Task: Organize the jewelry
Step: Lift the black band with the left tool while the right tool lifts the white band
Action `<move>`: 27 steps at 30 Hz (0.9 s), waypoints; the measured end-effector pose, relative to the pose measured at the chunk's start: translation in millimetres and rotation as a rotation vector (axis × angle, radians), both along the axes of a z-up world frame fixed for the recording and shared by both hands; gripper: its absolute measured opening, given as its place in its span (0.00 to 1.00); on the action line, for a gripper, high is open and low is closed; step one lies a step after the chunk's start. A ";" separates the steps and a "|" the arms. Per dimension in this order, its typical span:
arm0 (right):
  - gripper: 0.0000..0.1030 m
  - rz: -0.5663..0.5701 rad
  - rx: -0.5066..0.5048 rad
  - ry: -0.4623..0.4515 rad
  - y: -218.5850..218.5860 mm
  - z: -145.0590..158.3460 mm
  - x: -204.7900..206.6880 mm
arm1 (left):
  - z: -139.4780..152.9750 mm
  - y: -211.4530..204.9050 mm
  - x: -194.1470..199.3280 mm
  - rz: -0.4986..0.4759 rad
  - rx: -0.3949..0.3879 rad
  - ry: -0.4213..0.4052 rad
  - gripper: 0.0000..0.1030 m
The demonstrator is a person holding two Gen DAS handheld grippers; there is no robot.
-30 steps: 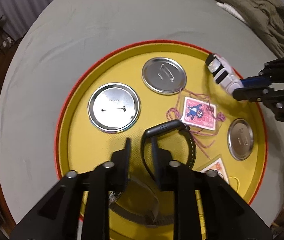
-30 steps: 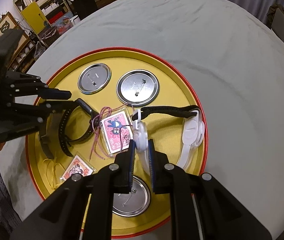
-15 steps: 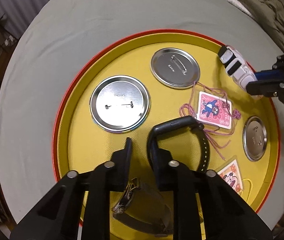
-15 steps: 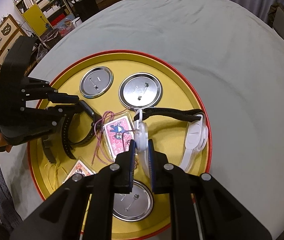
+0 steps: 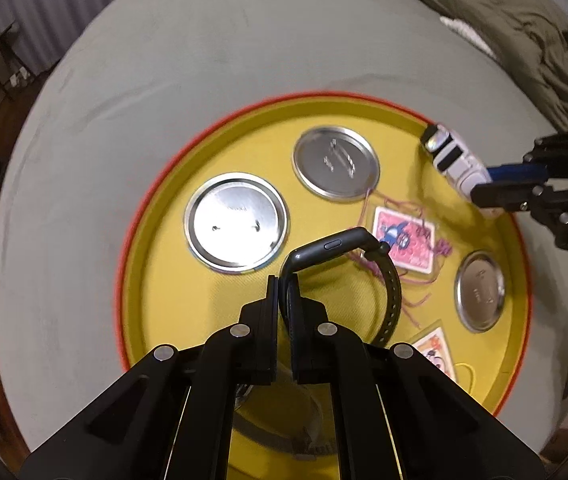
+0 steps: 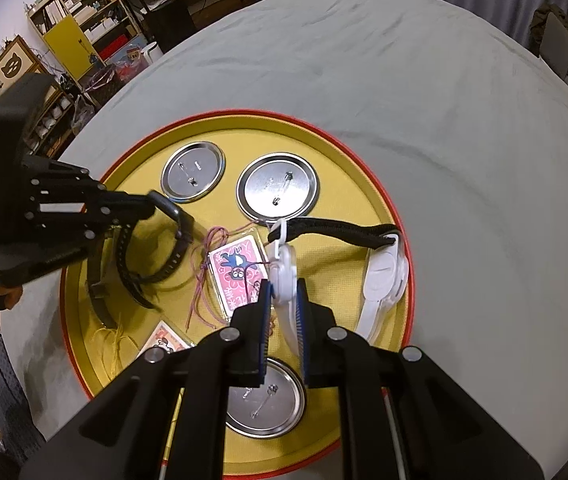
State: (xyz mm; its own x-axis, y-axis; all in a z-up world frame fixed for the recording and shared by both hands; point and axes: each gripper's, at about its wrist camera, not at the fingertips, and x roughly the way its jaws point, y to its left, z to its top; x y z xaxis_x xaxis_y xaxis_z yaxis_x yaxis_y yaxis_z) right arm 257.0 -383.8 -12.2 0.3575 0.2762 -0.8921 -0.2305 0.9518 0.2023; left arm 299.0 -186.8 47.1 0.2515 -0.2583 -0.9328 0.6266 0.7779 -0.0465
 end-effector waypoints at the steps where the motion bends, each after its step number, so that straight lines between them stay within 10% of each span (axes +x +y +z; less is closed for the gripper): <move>1: 0.12 -0.004 -0.001 -0.005 -1.0 2.7 -0.9 | 7.0 -0.4 -0.4 0.002 -0.005 -0.006 0.04; 27: 0.12 0.127 -0.030 -0.262 98.5 152.9 -45.1 | 151.8 95.1 -54.7 0.128 -0.082 -0.188 0.04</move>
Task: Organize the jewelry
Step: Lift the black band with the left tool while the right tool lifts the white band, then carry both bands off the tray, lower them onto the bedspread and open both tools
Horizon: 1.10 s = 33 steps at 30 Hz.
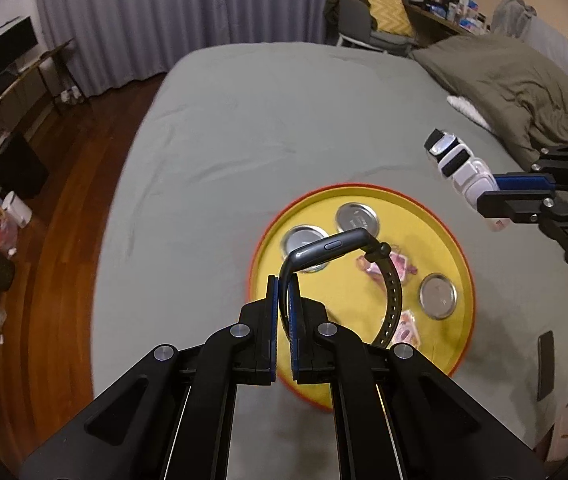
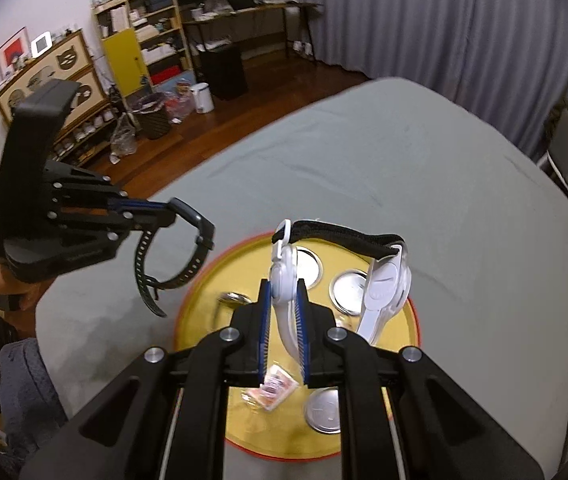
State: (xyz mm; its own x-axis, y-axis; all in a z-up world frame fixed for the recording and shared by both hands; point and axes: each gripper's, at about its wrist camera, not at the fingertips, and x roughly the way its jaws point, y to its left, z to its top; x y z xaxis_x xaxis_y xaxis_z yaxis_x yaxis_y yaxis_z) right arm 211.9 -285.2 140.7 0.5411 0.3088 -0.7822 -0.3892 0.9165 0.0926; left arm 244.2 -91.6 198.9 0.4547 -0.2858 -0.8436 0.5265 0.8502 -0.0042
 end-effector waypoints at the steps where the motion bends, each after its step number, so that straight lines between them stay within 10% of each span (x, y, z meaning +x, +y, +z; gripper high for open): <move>1: 0.12 0.013 -0.002 -0.009 10.9 5.2 -2.1 | 1.8 7.4 -2.8 0.008 -0.001 -0.001 0.04; 14: 0.12 0.168 -0.022 0.007 128.1 -12.0 7.0 | -21.2 118.3 -26.8 0.182 0.029 0.019 0.04; 33: 0.12 0.269 -0.161 0.142 238.2 -142.5 39.6 | -131.2 190.1 -8.3 0.304 0.083 0.159 0.06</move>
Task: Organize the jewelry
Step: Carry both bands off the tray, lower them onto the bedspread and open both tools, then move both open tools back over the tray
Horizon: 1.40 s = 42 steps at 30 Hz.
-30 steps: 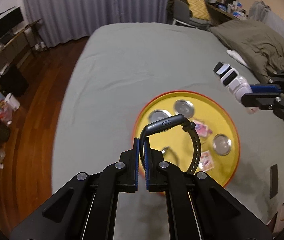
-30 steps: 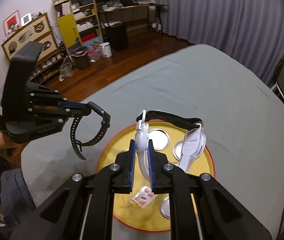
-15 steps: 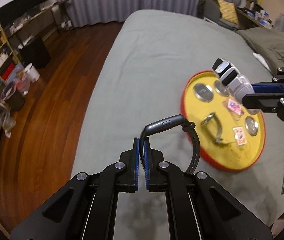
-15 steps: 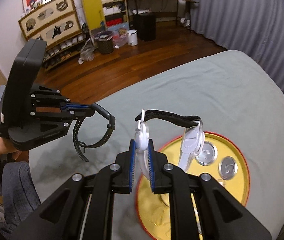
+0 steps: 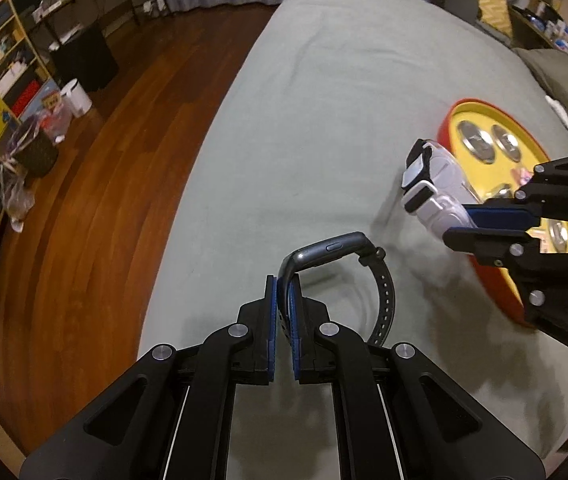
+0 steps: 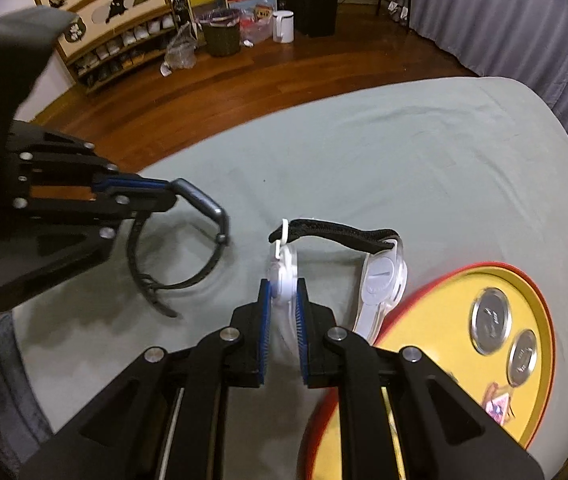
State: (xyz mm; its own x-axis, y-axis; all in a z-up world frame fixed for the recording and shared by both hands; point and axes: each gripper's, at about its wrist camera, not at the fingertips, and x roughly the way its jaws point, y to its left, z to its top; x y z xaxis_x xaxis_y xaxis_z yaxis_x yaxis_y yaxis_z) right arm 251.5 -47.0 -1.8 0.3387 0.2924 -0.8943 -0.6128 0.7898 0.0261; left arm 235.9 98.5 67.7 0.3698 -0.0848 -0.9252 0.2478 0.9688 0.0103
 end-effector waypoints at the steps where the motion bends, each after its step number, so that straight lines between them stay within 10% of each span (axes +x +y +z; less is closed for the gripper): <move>1: 0.12 -0.004 -0.006 0.004 1.3 -5.4 3.0 | -3.1 3.1 1.4 0.006 -0.003 0.001 0.06; 19: 0.14 -0.003 -0.061 0.032 10.9 -50.9 13.5 | -33.5 17.5 0.5 0.010 -0.011 0.002 0.08; 22: 0.55 0.004 -0.056 0.015 13.3 -44.0 12.9 | -28.1 15.5 -4.9 0.011 -0.011 -0.015 0.31; 27: 0.58 0.012 -0.022 -0.017 14.5 -28.8 6.5 | -14.3 14.3 -8.3 0.014 0.001 -0.043 0.43; 32: 0.64 0.001 -0.003 -0.048 6.4 -8.7 0.9 | 5.1 11.2 -14.9 0.016 0.009 -0.086 0.77; 35: 0.83 -0.010 0.009 -0.071 -1.4 6.4 -4.7 | 21.7 8.3 -20.5 0.024 -0.010 -0.116 0.83; 42: 0.85 -0.030 0.038 -0.142 -32.3 52.0 -21.8 | 61.9 -8.5 -25.5 0.027 -0.024 -0.189 0.95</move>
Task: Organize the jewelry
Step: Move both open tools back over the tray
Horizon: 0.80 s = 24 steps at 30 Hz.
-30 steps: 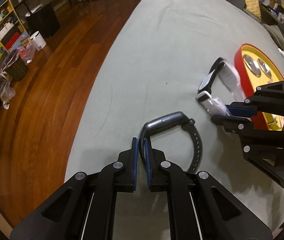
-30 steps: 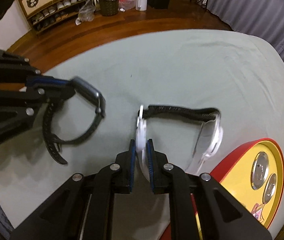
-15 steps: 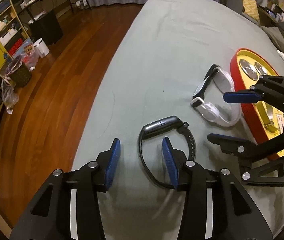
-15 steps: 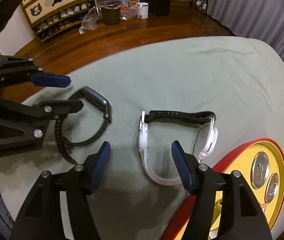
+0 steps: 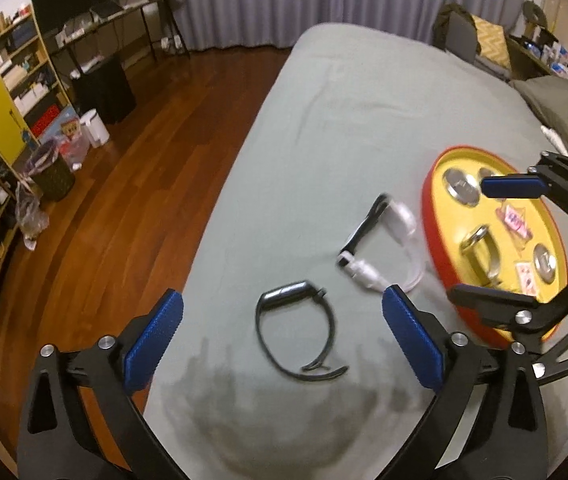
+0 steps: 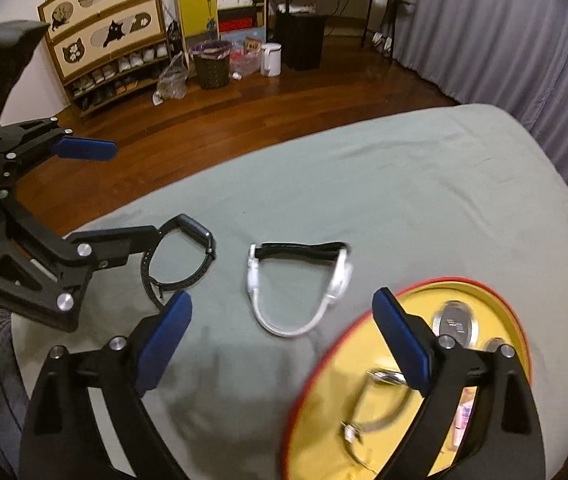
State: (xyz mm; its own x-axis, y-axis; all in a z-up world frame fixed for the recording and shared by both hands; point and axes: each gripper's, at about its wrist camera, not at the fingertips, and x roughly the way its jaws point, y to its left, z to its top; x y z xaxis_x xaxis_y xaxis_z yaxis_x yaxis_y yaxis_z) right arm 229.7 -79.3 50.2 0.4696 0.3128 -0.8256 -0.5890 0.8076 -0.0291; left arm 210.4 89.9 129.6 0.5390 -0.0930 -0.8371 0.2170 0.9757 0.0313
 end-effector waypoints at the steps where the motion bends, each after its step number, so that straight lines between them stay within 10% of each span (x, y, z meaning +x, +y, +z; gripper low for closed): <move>1: 0.88 -0.001 0.003 -0.008 -4.1 5.3 -2.3 | 6.0 -3.0 -0.3 -0.002 -0.006 -0.008 0.95; 24: 0.91 -0.213 -0.006 -0.118 -200.2 89.4 -44.0 | 88.8 -194.2 2.8 -0.245 -0.056 -0.101 0.95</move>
